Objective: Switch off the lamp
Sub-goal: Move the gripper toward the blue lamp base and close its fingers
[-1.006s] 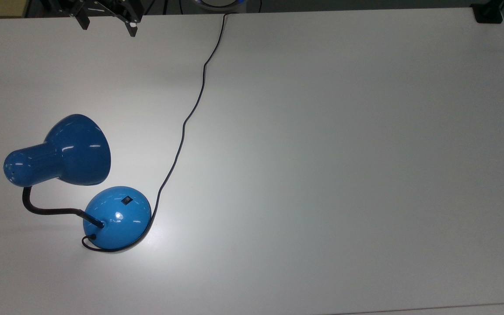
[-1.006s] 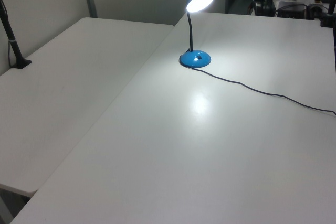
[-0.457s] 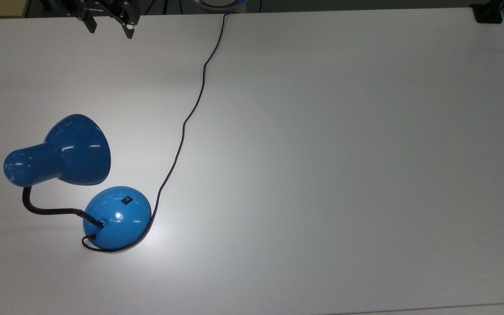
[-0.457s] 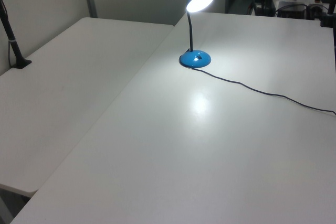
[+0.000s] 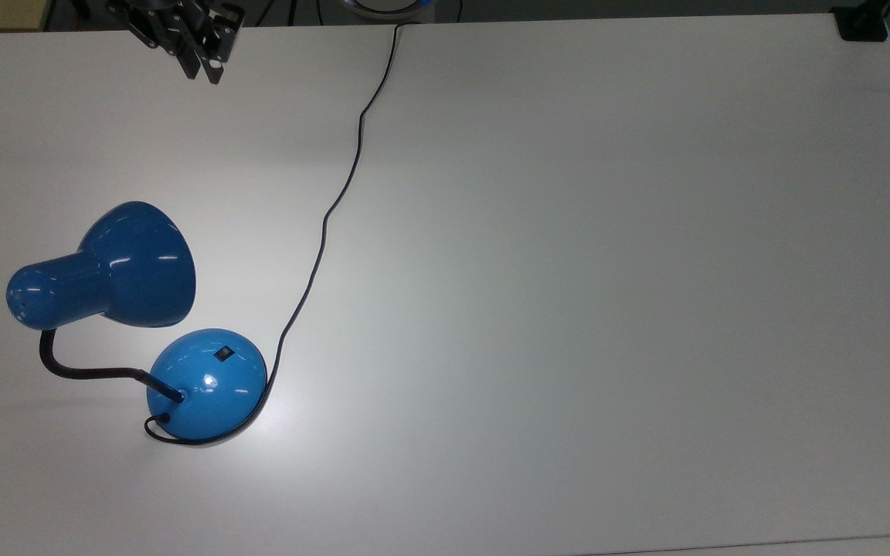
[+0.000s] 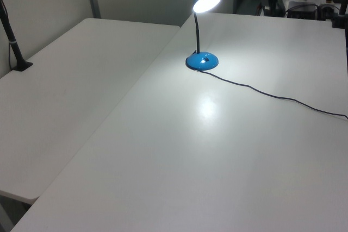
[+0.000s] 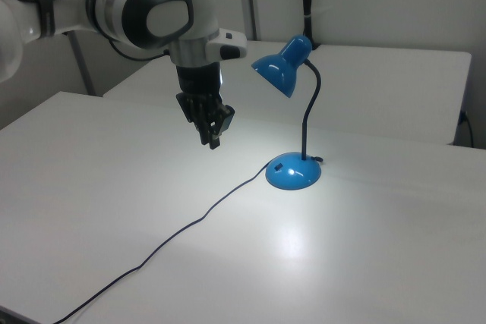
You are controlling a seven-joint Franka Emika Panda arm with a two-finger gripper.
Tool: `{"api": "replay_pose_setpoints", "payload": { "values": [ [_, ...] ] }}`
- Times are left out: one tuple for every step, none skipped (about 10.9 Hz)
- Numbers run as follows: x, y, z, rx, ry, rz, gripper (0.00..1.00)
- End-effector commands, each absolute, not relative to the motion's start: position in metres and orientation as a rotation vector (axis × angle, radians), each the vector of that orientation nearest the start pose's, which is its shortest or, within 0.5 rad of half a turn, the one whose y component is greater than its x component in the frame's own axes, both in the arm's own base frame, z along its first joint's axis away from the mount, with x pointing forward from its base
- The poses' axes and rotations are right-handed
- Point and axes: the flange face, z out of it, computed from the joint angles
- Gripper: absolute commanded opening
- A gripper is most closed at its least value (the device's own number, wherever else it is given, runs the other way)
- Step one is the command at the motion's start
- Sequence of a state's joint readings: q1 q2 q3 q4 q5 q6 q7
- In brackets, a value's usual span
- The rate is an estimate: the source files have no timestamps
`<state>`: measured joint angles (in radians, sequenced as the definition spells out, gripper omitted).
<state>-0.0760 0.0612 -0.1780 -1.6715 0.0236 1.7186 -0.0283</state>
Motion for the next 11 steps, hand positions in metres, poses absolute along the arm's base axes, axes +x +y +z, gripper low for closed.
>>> {"api": "replay_pose_setpoints", "payload": {
  "values": [
    [0.587,-0.113,0.525,-3.081,0.536,-0.118,0.22],
    [0.594,-0.1,0.518,-3.069,0.575,-0.186,0.2],
    [0.598,-0.095,0.509,-3.053,0.616,-0.25,0.14],
    [0.602,-0.084,0.5,-3.038,0.63,-0.318,0.05],
    [0.605,-0.079,0.493,-3.018,0.666,-0.374,0.05],
    [0.609,-0.074,0.485,-2.999,0.701,-0.413,0.05],
    [0.619,-0.063,0.475,-2.978,0.732,-0.476,0.04],
    [0.627,-0.054,0.461,-2.958,0.774,-0.524,0.04],
    [0.632,-0.051,0.452,-2.95,0.797,-0.566,0.04],
    [0.635,-0.049,0.446,-2.945,0.83,-0.59,0.04],
    [0.641,-0.043,0.437,-2.94,0.851,-0.612,0.04]
  ]
}}
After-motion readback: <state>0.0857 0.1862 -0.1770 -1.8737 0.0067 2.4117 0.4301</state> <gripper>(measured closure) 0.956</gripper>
